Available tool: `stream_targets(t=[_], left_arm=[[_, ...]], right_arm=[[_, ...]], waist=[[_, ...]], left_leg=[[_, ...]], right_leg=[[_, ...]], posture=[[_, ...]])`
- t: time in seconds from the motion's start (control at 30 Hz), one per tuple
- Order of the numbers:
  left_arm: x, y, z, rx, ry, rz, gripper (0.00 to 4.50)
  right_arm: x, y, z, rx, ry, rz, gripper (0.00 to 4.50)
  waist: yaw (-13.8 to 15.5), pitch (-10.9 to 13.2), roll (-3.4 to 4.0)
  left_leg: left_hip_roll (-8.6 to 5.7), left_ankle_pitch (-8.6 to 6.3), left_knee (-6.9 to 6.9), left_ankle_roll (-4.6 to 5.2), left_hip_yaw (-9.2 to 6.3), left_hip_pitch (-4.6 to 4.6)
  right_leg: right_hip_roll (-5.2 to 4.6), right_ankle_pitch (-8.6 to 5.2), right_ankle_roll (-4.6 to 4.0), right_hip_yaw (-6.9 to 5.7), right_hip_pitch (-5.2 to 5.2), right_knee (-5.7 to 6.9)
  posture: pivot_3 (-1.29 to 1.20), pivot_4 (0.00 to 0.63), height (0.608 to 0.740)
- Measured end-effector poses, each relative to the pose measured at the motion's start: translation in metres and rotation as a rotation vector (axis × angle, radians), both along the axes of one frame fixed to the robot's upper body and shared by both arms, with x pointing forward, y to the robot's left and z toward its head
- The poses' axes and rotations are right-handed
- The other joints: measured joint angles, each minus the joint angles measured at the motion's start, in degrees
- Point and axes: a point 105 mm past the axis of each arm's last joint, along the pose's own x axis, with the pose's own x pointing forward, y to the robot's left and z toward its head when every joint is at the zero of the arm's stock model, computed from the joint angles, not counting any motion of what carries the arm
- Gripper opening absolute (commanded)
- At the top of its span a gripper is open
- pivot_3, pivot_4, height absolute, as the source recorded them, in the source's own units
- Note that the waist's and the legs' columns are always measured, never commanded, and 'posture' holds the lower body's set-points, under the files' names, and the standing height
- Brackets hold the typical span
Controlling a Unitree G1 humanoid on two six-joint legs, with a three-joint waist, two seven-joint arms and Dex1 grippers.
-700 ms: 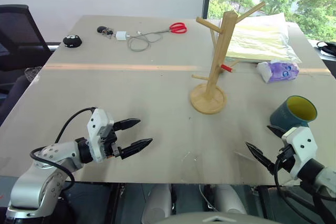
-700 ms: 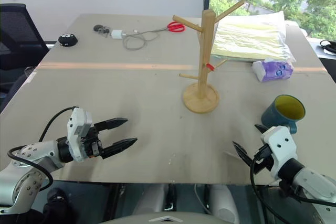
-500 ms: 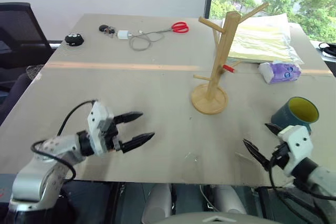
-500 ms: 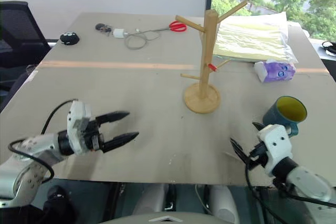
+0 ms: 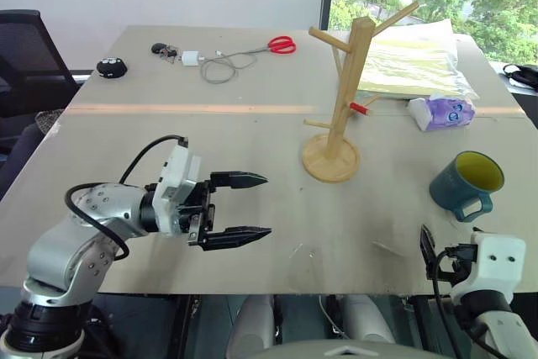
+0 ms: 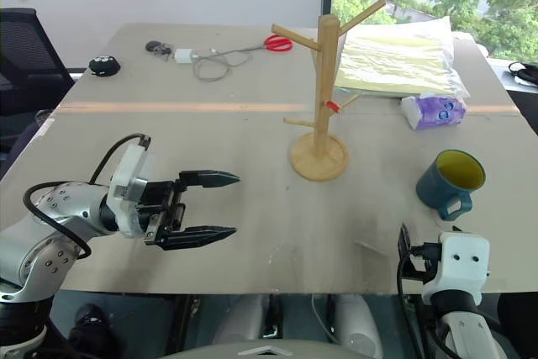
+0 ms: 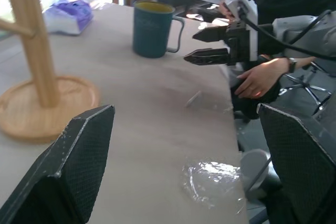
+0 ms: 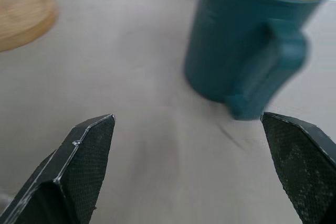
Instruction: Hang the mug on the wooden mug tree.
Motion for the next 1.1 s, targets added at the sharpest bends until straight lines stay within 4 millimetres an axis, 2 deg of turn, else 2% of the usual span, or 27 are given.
stream_targets(t=[0.17,0.33,0.47,0.73,1.1], left_arm=[[0.002,-0.002,0.0,0.0,0.008,-0.024,4.47],[0.002,-0.003,0.0,0.001,0.005,-0.03,4.47],[0.002,-0.003,0.0,0.002,0.004,-0.03,4.47],[0.002,-0.003,0.0,0.004,0.001,-0.024,4.47],[0.002,-0.005,0.002,0.007,-0.011,-0.014,4.47]], right_arm=[[0.004,-0.021,0.004,-0.028,-0.033,-0.1,4.5],[0.021,-0.035,0.007,-0.032,-0.073,-0.153,4.5],[0.028,-0.042,-0.003,-0.026,-0.047,-0.185,4.5],[0.033,-0.054,-0.007,-0.059,-0.021,-0.222,4.5],[0.039,-0.071,0.001,-0.098,0.009,-0.313,4.5]], waist=[[-0.14,0.0,0.0],[-0.6,0.0,-0.01],[-0.76,0.01,0.01],[-0.84,0.01,0.0],[-0.82,0.01,0.0]], left_leg=[[-0.01,0.01,-0.01,0.0,0.02,-0.05],[-0.02,0.01,-0.04,0.01,0.01,-0.08],[-0.04,0.01,-0.05,0.01,0.02,-0.07],[-0.04,0.02,-0.04,0.02,0.02,-0.07],[-0.05,0.02,-0.04,0.02,0.02,-0.06]], right_leg=[[0.02,0.0,-0.01,0.04,-0.02,-0.01],[0.07,0.0,-0.02,0.06,-0.02,0.0],[0.1,0.01,-0.03,0.11,-0.02,0.0],[0.1,0.01,-0.02,0.12,-0.02,0.01],[0.13,0.02,-0.04,0.14,-0.01,0.02]], posture=[[0.0,0.15,0.74],[0.0,0.15,0.74],[0.0,0.15,0.74],[0.0,0.15,0.74],[0.0,0.15,0.74]])
